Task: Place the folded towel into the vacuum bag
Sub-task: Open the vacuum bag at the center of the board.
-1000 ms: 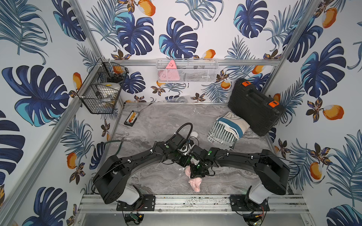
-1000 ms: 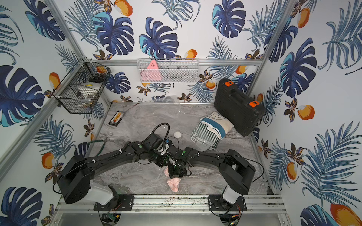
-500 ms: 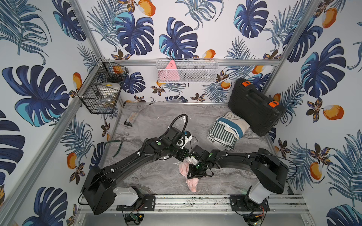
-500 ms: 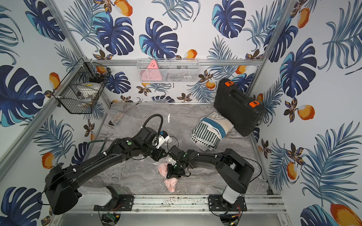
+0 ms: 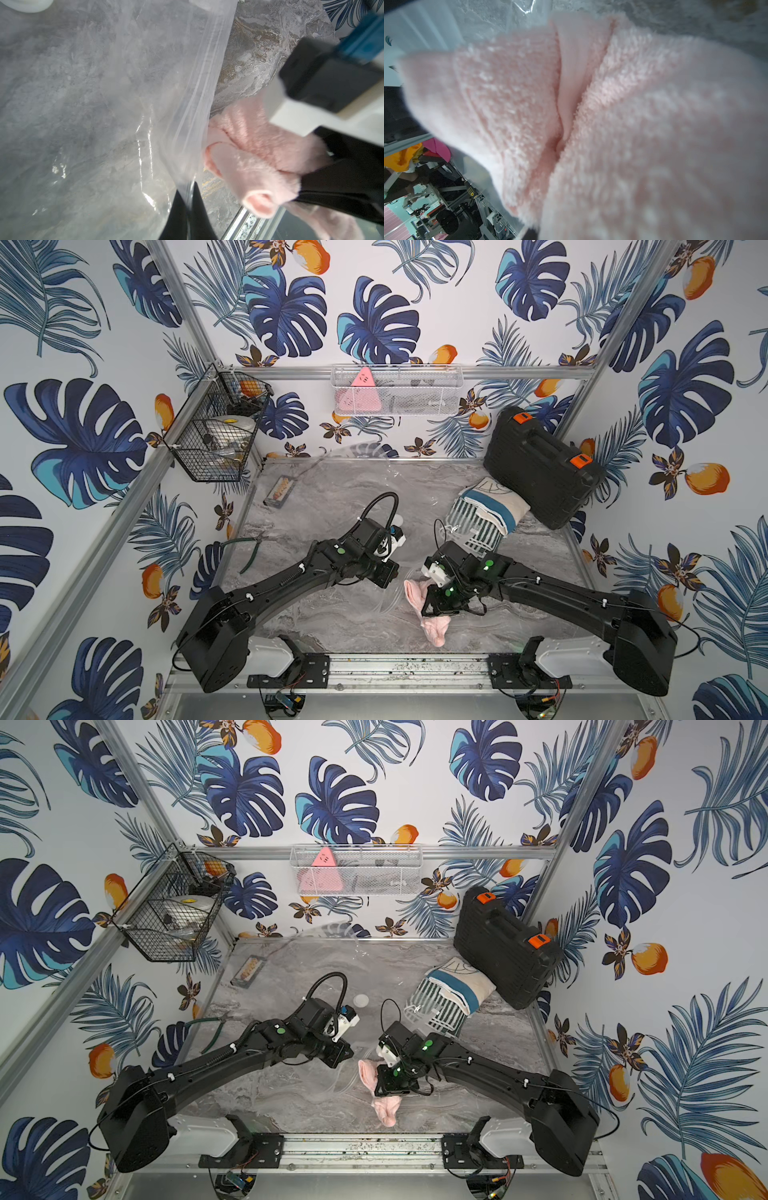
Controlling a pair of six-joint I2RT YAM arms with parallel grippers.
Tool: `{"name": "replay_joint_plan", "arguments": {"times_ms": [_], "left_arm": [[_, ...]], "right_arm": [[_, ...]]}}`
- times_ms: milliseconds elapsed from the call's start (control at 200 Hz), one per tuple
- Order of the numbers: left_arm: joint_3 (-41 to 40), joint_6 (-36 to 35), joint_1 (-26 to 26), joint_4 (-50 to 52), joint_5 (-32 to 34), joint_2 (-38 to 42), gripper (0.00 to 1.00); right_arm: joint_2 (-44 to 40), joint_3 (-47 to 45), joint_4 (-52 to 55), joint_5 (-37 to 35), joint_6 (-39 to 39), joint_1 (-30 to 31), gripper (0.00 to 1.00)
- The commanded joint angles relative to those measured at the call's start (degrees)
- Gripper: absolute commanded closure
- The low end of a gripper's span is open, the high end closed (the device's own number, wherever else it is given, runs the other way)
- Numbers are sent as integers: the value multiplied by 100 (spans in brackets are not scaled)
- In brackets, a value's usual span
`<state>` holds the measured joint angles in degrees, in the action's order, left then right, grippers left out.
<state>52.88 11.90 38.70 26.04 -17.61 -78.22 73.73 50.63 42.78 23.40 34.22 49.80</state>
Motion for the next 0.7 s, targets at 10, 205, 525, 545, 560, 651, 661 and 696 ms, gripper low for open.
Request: {"name": "replay_joint_plan", "arguments": {"times_ms": [10, 205, 525, 545, 560, 651, 661, 696], "left_arm": [[-43, 170, 63, -519, -221, -144, 100], [152, 128, 138, -471, -211, -467, 100], [355, 436, 139, -674, -529, -455, 100], [363, 423, 139, -659, -541, -477, 100], [371, 408, 140, -649, -542, -495, 100], [476, 272, 140, -497, -542, -621, 100], [488, 259, 141, -478, -536, -628, 100], [523, 220, 144, -431, -525, -642, 100]], "right_arm": [[-311, 541, 799, 330, -420, -193, 100], [-324, 1054, -173, 897, 22, -190, 100], [771, -334, -3129, 209, 917, -181, 100], [841, -362, -3233, 209, 963, -181, 100], [889, -387, -3287, 209, 993, -181, 100], [1150, -462, -3307, 154, 1096, -198, 100], [1182, -461, -3258, 127, 1096, -210, 100], [1325, -435, -3086, 45, 1121, -252, 100]]}}
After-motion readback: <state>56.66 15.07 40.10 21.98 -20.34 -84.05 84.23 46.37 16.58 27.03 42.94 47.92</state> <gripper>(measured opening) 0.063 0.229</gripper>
